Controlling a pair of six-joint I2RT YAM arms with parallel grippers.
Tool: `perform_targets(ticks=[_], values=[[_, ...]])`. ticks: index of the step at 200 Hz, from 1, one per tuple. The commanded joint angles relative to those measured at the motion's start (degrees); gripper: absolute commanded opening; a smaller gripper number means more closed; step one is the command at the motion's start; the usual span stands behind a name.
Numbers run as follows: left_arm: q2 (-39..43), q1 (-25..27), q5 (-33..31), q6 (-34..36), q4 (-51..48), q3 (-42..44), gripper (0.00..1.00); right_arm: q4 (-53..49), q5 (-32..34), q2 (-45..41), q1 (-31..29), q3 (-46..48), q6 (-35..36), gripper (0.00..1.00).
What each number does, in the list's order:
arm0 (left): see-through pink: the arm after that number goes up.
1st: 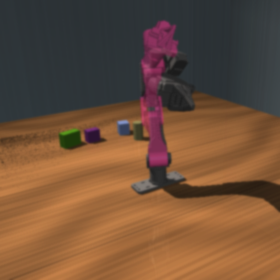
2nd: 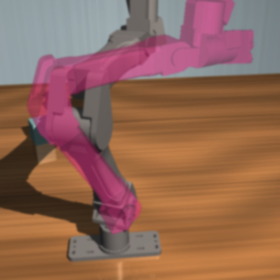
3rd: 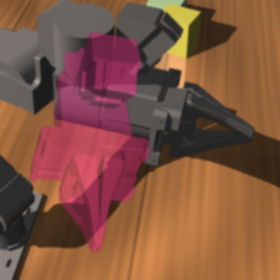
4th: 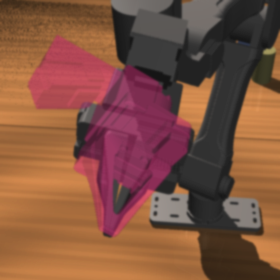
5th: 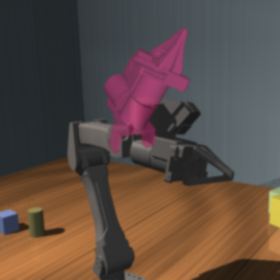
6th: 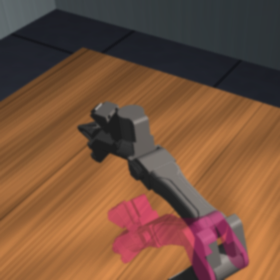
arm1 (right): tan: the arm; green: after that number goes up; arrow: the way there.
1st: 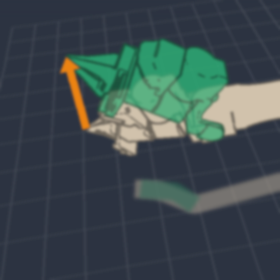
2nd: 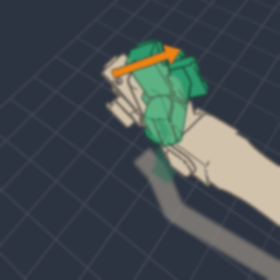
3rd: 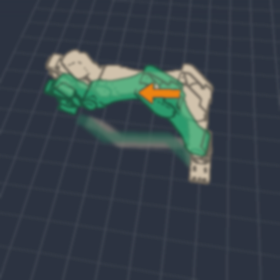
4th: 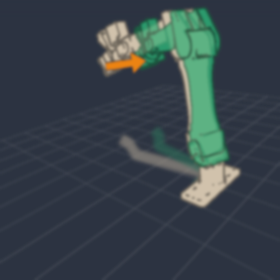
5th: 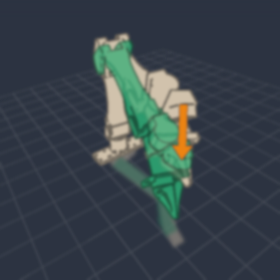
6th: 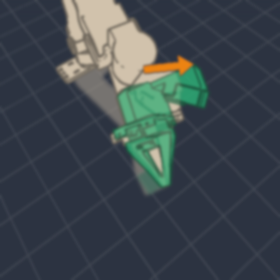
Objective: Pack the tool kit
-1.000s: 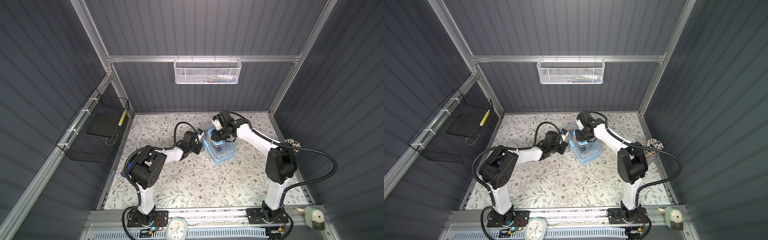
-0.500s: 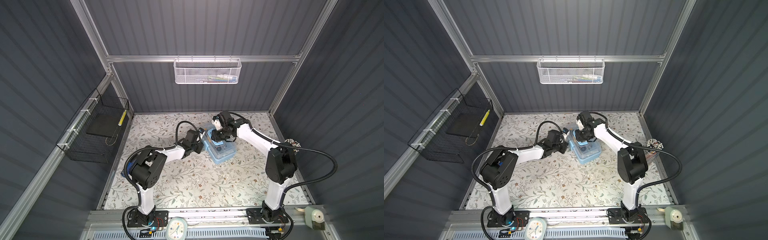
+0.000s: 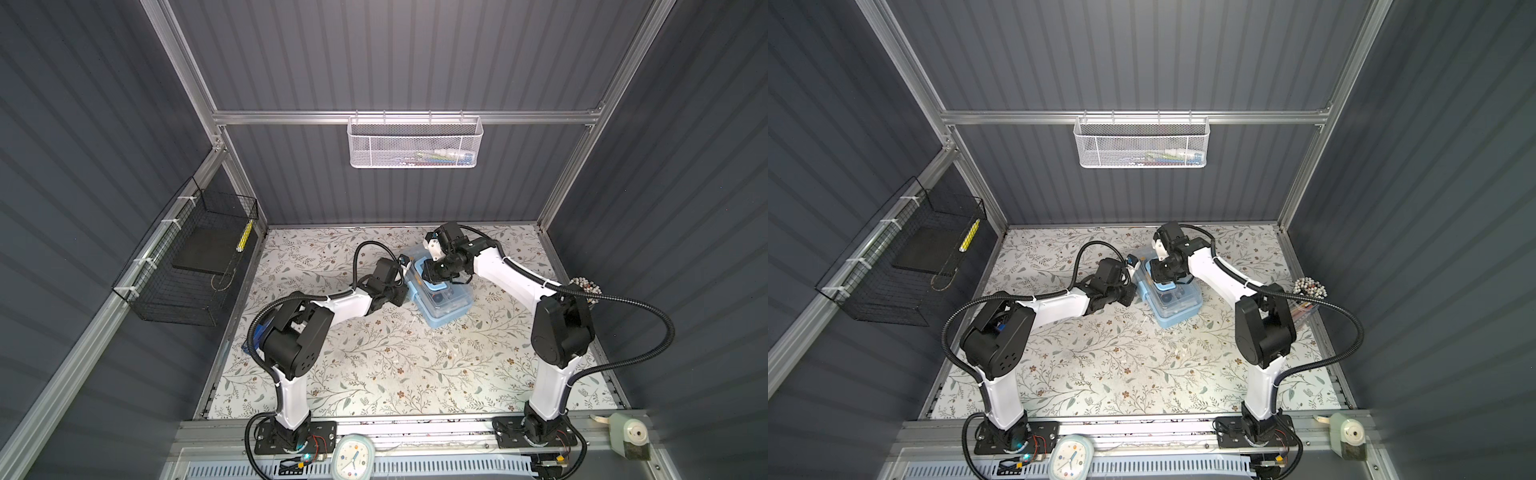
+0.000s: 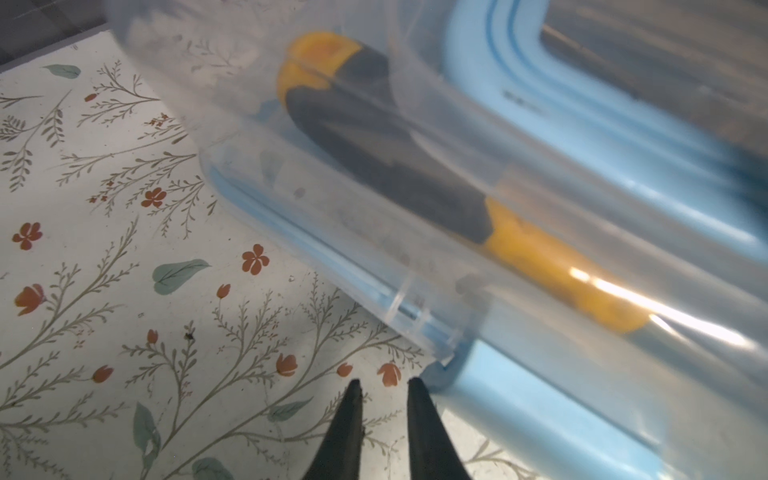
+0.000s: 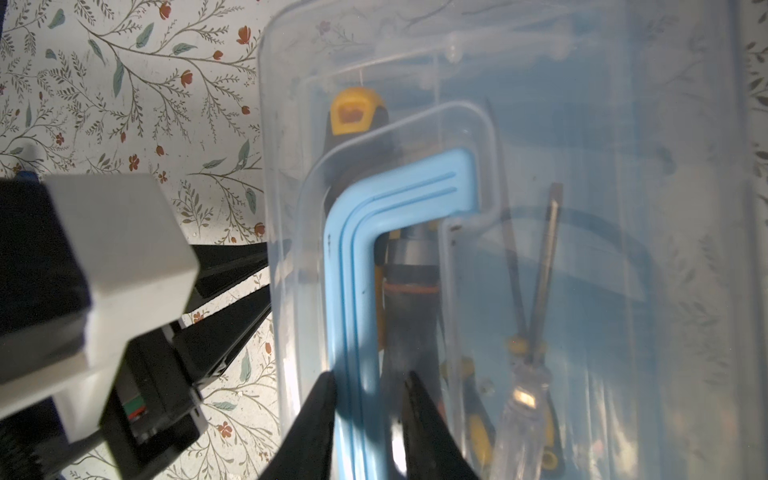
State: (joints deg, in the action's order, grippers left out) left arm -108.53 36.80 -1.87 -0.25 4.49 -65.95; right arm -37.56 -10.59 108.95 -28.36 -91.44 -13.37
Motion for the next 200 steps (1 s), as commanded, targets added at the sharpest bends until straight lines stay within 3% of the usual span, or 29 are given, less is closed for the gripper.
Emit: perform_targets(ticks=[1,91,200], values=[[0.8,1.0,0.2,-1.6,-1.9,-1.6,0.22,-3.0,0.1,1.8,0.2,2.0,-0.7,0.28],[-0.2,2.0,-1.0,-6.3,1.1,-0.2,0.23,-3.1,-1.0,1.6,0.3,4.2,-2.3,0.16],[-2.2,3.8,-1.8,-9.0,2.8,0.6,0.22,-3.7,-1.4,2.1,0.3,4.7,-2.4,0.14]])
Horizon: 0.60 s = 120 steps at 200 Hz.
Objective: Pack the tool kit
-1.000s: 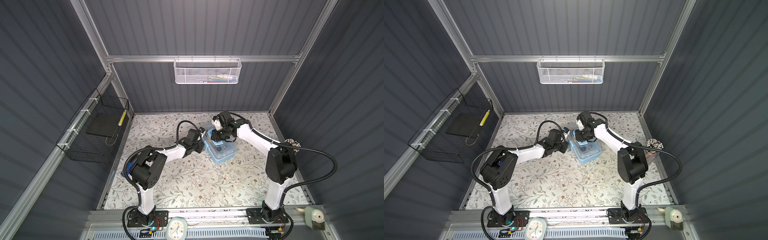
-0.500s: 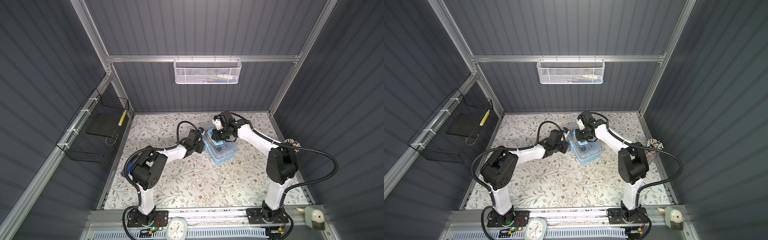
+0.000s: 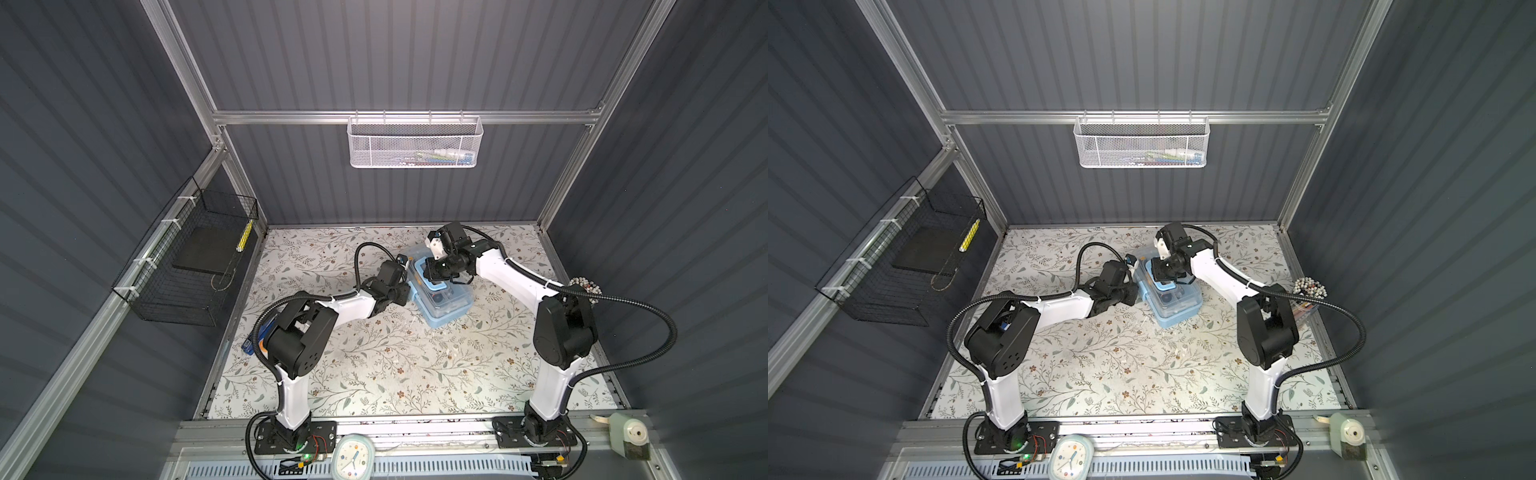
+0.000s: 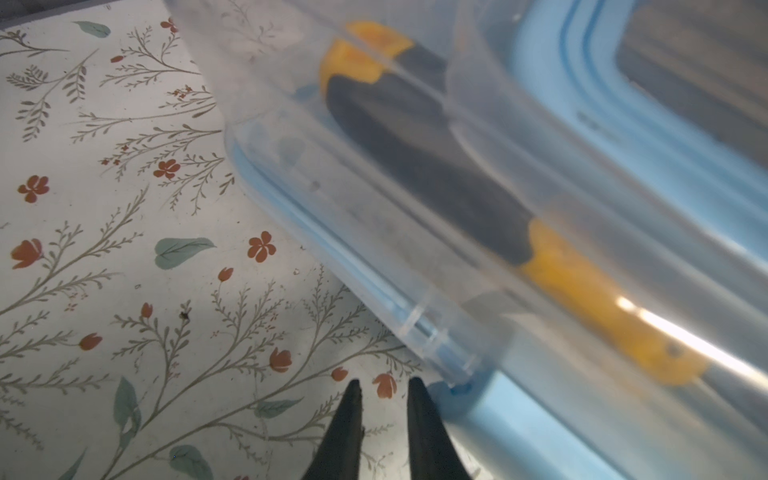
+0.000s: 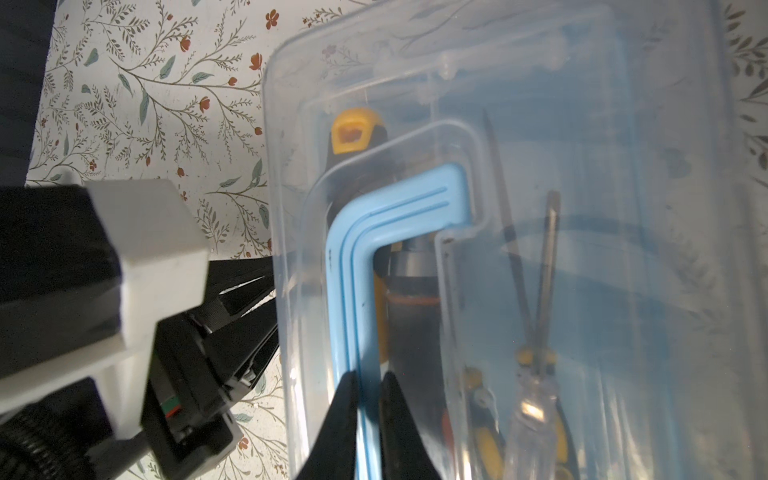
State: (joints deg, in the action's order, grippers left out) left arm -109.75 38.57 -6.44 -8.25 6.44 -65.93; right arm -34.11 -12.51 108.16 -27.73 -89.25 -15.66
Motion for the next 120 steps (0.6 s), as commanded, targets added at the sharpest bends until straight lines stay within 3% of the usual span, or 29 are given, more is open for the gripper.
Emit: perform_targets(ticks=[1,120], values=[[-1.0,2.0,2.8,-1.1,0.8,0.5,0.22,-7.1,0.5,2.9,-0.4,2.5,-0.1,0.14],[-3.7,4.8,1.6,-6.1,3.9,-0.5,0.21,-5.8,-1.4,3.0,-0.9,4.2,-1.8,0.10]])
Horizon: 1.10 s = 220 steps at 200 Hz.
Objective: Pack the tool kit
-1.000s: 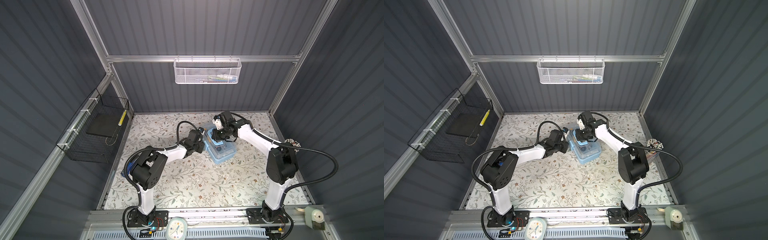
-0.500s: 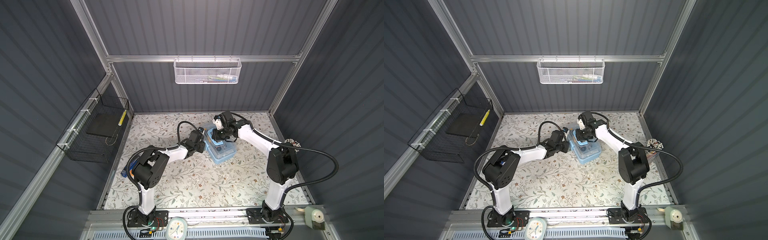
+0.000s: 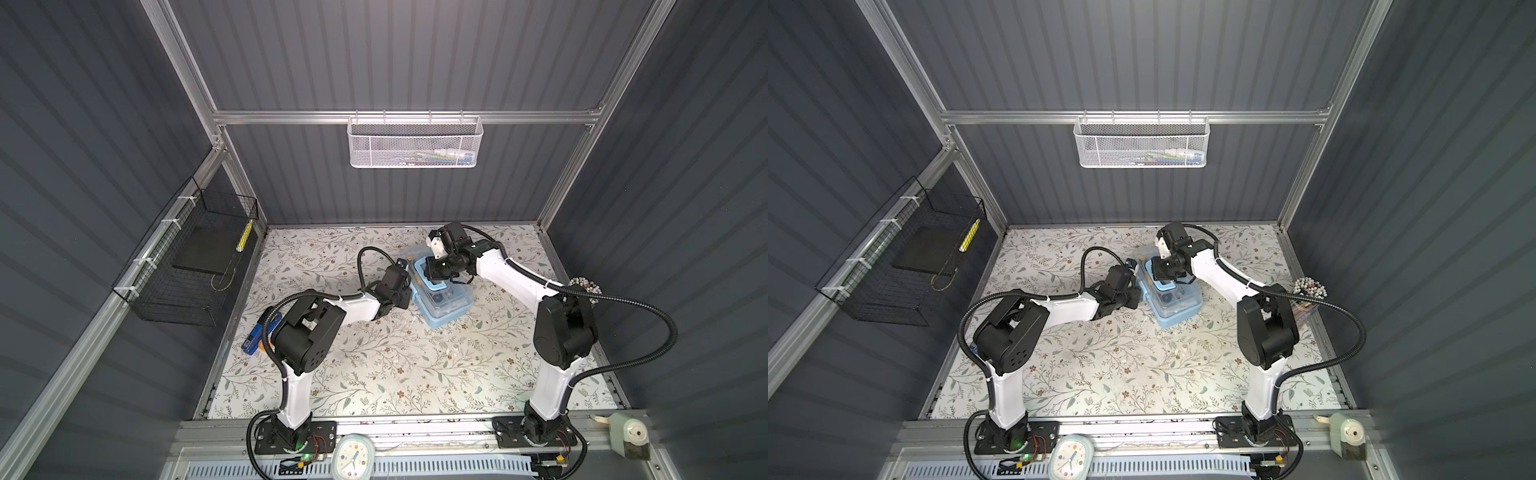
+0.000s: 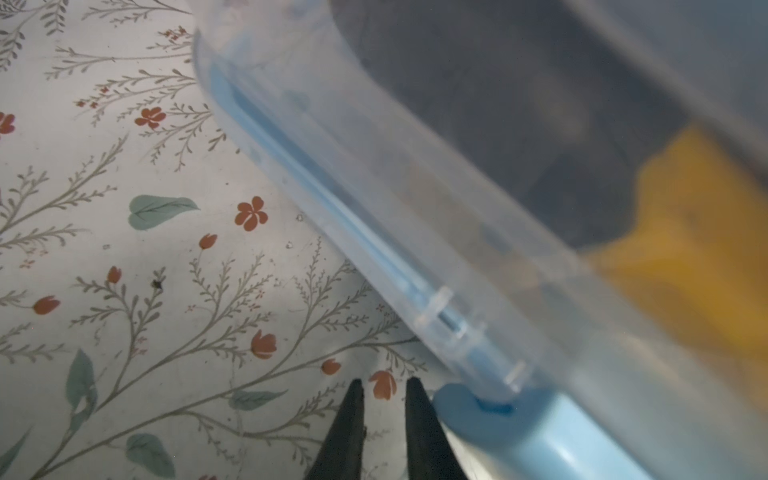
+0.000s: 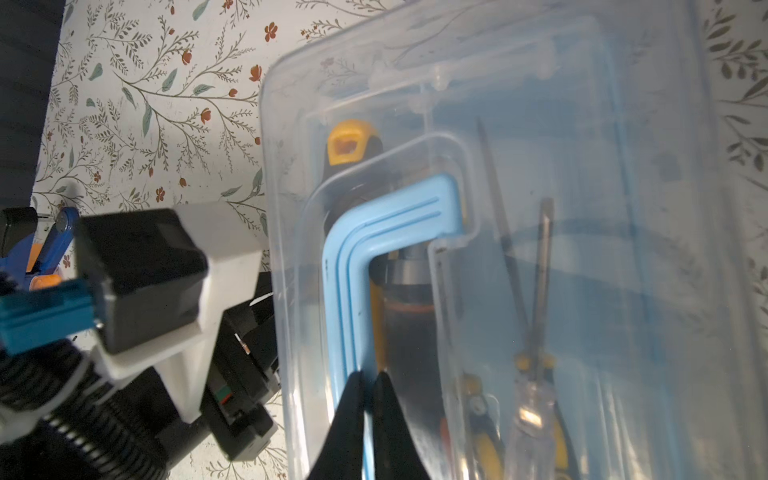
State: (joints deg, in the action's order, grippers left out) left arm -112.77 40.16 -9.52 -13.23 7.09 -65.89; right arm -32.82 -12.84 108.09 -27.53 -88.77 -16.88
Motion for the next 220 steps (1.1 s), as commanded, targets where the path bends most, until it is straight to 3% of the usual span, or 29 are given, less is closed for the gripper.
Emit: perform_targets(ticks=[1,63,100,112,133,142,157,166,193,220], values=[[-0.7,3.2,4.7,-1.1,3.3,-0.6,0.21,-7.1,-1.0,3.0,-1.1,3.7,-0.6,0.10],[-1.8,4.0,4.3,-2.6,5.0,-2.1,0.21,-6.2,-1.3,2.2,-1.6,5.1,-1.3,0.10],[1.7,4.0,1.1,-1.6,3.3,0.2,0.24,-6.1,0.6,0.6,-1.5,5.5,-0.7,0.11],[3.3,4.0,-1.2,-1.0,1.4,0.5,0.30,-5.3,0.0,-0.2,-1.5,5.4,-0.6,0.13],[6.7,3.9,-5.2,-0.4,-0.1,1.8,0.57,-3.7,0.0,-2.3,-1.5,5.0,-0.6,0.19],[8.3,3.9,-6.9,0.0,-0.8,2.2,0.68,-3.0,1.2,-3.8,-1.5,4.8,-0.6,0.30],[10.6,4.0,-8.9,1.1,-1.5,2.8,0.77,-1.2,2.9,-6.8,-1.5,4.6,-0.1,0.37],[11.8,3.8,-9.9,1.5,-1.9,2.8,0.85,-0.3,4.3,-8.4,-1.4,4.3,0.5,0.48],[14.6,3.1,-11.1,2.5,-3.4,2.6,0.88,0.1,7.2,-12.1,-1.1,1.7,2.8,0.69],[19.1,1.1,-13.6,2.0,-4.8,4.2,1.00,2.4,9.2,-16.9,-0.9,3.1,4.5,0.86]])
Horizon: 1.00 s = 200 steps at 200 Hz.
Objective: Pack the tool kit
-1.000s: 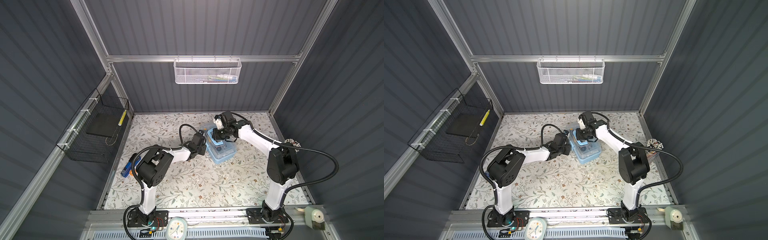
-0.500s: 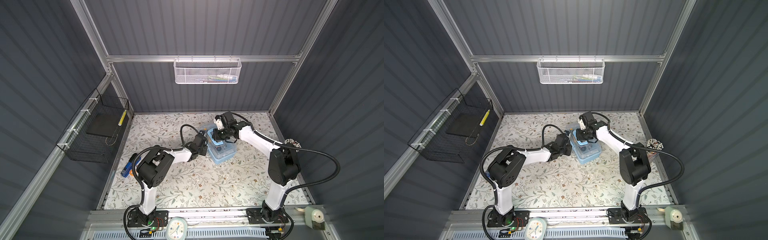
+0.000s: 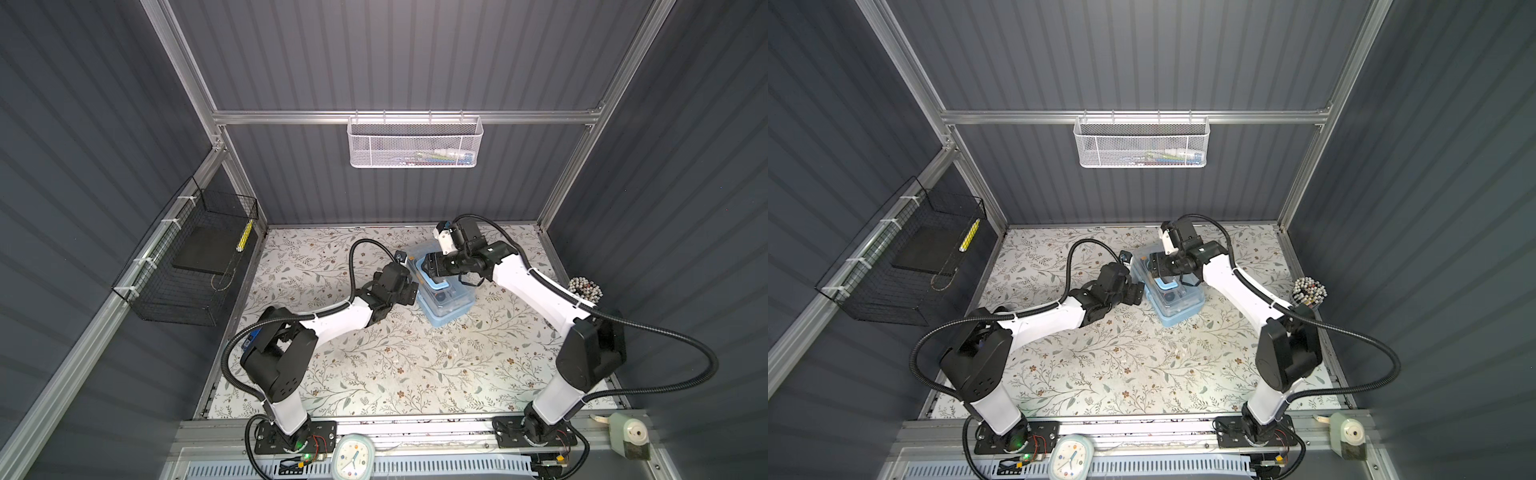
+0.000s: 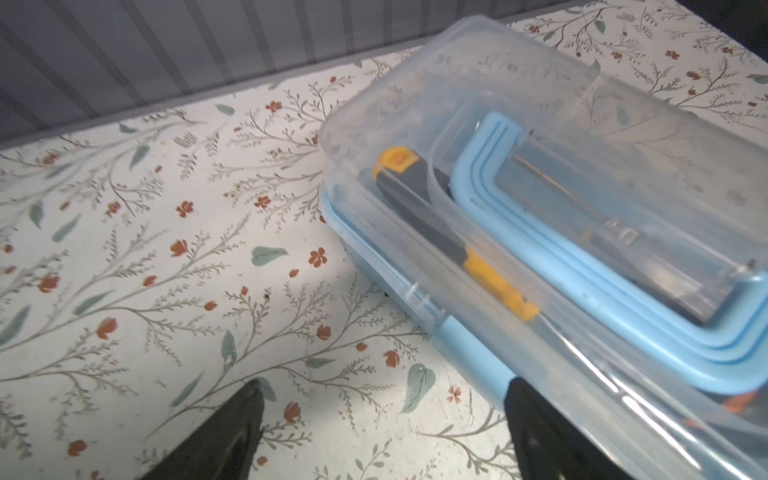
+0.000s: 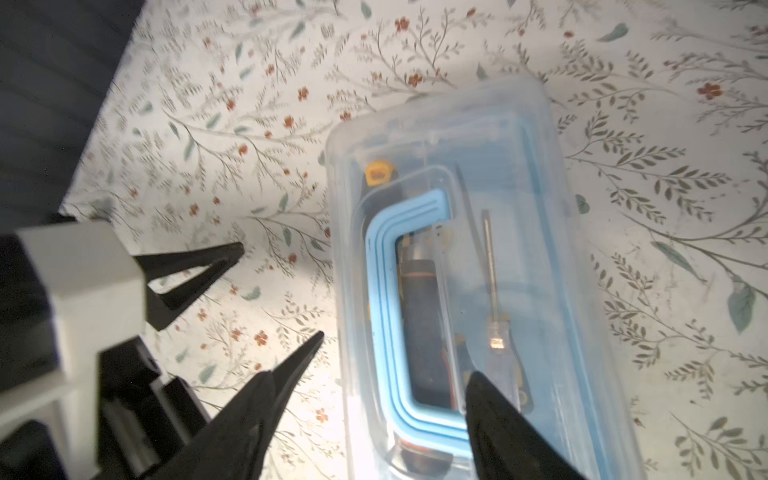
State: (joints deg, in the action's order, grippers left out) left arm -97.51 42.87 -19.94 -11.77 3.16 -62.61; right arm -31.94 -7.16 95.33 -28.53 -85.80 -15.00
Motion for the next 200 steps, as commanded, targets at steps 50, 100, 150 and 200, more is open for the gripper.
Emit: perform_targets(ticks=[50,100,150,200], values=[[15.6,-10.8,-12.8,0.0,1.4,11.7,1.00,20.4,26.3,-23.3,4.9,25.5,12.0,0.99],[14.7,-15.6,-21.1,6.8,11.6,19.8,1.00,56.3,33.2,-37.9,12.6,61.6,18.6,0.99],[11.6,-20.4,-20.5,12.9,26.0,28.4,1.00,84.4,34.7,-28.5,18.4,75.3,20.4,0.99],[6.6,-26.4,-13.6,17.4,45.3,36.5,1.00,85.7,20.1,-17.3,23.7,68.6,17.9,0.99]])
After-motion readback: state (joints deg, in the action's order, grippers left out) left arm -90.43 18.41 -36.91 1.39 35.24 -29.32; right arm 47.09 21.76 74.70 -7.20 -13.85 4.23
